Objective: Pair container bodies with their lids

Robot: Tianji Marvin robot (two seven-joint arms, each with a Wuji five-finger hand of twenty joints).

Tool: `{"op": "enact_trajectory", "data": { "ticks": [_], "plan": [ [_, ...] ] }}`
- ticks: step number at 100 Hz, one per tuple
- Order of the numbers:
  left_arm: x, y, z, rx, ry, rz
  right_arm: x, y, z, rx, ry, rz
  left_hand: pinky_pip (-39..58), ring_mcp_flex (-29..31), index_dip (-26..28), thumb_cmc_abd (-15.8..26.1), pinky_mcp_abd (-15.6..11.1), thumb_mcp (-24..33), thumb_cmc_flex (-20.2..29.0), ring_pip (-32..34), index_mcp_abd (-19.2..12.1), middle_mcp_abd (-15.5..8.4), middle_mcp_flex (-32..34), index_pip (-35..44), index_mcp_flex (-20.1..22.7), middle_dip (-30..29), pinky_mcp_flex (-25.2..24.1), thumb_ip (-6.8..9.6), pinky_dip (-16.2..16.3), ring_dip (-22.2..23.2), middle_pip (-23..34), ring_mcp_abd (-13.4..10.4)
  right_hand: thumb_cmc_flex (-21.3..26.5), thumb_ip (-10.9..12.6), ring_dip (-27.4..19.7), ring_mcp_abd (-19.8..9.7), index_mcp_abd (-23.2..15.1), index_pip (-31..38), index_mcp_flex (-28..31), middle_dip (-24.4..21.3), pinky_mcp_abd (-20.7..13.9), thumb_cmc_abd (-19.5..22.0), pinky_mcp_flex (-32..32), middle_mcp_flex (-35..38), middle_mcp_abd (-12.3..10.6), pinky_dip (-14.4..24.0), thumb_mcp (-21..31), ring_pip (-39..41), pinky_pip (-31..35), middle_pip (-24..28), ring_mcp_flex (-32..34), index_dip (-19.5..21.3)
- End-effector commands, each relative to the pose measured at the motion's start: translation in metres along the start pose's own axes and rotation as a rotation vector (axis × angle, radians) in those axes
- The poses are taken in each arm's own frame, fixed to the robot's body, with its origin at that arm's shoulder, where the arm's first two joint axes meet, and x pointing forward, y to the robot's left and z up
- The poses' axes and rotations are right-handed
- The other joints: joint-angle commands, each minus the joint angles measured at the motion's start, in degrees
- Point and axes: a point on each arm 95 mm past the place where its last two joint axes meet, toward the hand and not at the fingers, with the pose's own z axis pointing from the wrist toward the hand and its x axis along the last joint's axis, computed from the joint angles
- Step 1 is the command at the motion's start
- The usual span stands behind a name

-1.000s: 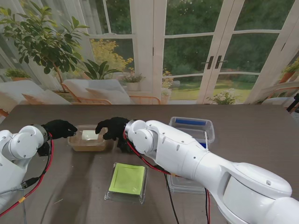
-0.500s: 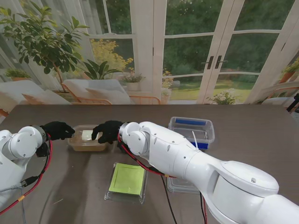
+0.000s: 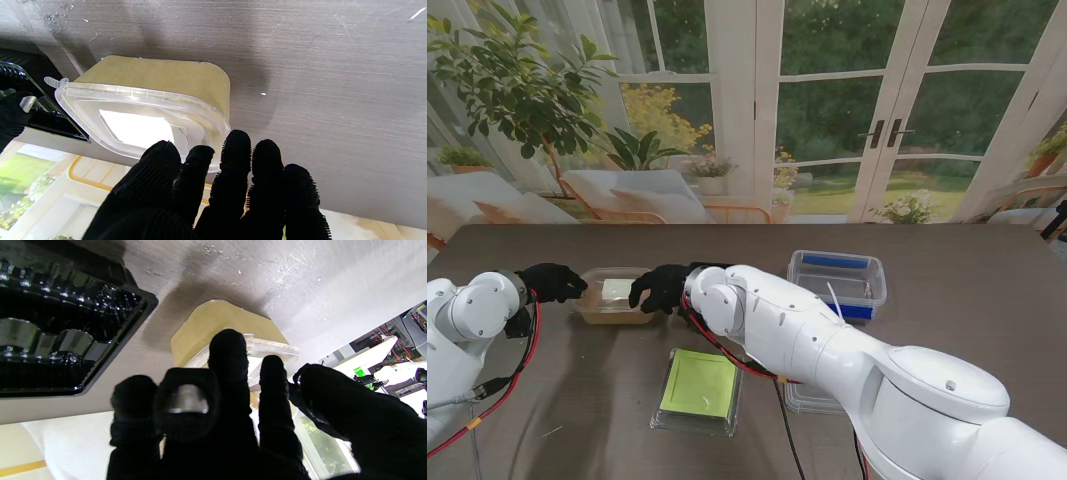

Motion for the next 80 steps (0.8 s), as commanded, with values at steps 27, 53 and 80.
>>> {"op": "enact_trajectory", "data": {
  "ticks": [27, 53, 80],
  "plan": [
    [0.003, 0.000, -0.002, -0.030, 0.005, 0.010, -0.002, -0.010, 0.002, 0.032, -0.001, 0.007, 1.31, 0.31, -0.25, 2.73, -1.92, -1.37, -0.86, 1.44, -0.83, 1.17, -0.12, -0.49, -0.85, -0.04, -0.68, 1.19, 1.07, 0.32, -0.06, 2.07, -2.85, 1.29, -0.07, -0.61, -0.69, -0.26, 1.38, 0.75, 0.76, 1.45, 26.71, 1.59, -0.85, -1.25, -0.31, 0.55, 2.77, -0.83, 2.02, 0.30],
    [0.004, 0.000, -0.003, -0.039, 0.001, 0.015, -0.004, -0.014, 0.002, 0.041, -0.003, 0.013, 1.11, 0.30, -0.26, 2.87, -1.92, -1.74, -0.79, 1.35, -0.75, 1.11, -0.18, -0.51, -0.98, -0.10, -0.85, 1.23, 0.86, 0.29, -0.10, 1.95, -2.98, 1.28, -0.26, -0.30, -0.49, -0.37, 0.92, 0.63, 0.91, 1.58, 26.01, 1.47, -0.73, -1.13, -0.52, 0.15, 2.51, -1.07, 1.99, 0.31],
    [0.001, 0.003, -0.005, -0.049, -0.006, 0.018, -0.006, -0.020, 0.004, 0.053, -0.006, 0.023, 1.19, 0.32, -0.30, 2.95, -2.00, -2.05, -0.75, 1.31, -0.75, 0.90, -0.20, -0.61, -1.11, -0.13, -0.67, 1.28, 0.74, 0.27, -0.05, 1.80, -2.99, 1.31, -0.35, -0.33, -0.38, -0.21, 0.68, 0.52, 1.07, 1.67, 25.64, 1.39, -0.56, -0.91, -0.69, 0.00, 2.35, -1.20, 2.00, 0.41]
  ]
}}
